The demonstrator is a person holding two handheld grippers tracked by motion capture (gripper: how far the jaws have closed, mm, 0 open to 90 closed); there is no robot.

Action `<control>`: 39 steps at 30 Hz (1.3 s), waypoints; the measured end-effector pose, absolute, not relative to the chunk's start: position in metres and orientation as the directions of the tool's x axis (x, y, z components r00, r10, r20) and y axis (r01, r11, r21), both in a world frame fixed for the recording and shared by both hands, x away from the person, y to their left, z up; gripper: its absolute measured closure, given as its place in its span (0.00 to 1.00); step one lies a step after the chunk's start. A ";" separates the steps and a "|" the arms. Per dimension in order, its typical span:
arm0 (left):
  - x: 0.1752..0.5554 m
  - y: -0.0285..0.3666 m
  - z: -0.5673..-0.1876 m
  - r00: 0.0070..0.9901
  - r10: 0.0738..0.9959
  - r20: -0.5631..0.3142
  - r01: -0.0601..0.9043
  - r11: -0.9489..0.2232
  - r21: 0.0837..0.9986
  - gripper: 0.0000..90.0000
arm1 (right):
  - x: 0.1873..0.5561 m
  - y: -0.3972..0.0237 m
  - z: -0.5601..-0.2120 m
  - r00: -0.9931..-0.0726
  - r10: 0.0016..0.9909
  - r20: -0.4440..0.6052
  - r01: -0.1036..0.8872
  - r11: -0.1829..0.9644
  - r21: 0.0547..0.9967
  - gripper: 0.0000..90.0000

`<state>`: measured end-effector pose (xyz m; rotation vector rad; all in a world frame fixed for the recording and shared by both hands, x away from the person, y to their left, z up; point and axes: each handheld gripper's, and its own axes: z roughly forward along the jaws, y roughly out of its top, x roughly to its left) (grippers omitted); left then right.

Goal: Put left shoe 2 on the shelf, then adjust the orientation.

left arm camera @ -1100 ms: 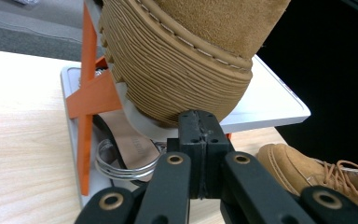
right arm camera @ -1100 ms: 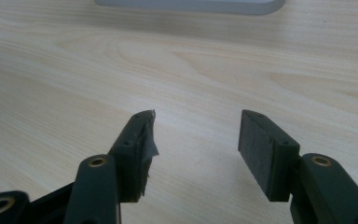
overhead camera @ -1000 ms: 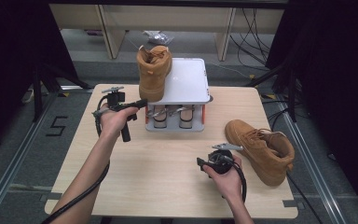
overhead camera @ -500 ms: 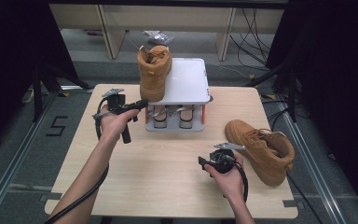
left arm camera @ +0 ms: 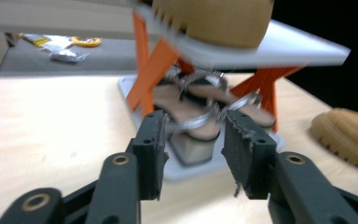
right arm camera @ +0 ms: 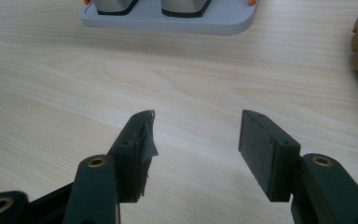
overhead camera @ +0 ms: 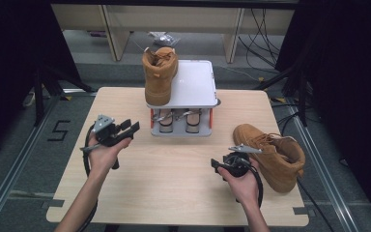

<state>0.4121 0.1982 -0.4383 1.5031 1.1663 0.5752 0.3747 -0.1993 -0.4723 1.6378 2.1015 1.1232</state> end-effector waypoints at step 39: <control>0.379 0.230 -0.454 0.345 0.905 -0.248 0.344 0.123 0.931 0.55 | 0.387 -0.248 -0.392 -0.274 0.942 0.193 0.737 0.077 0.672 0.59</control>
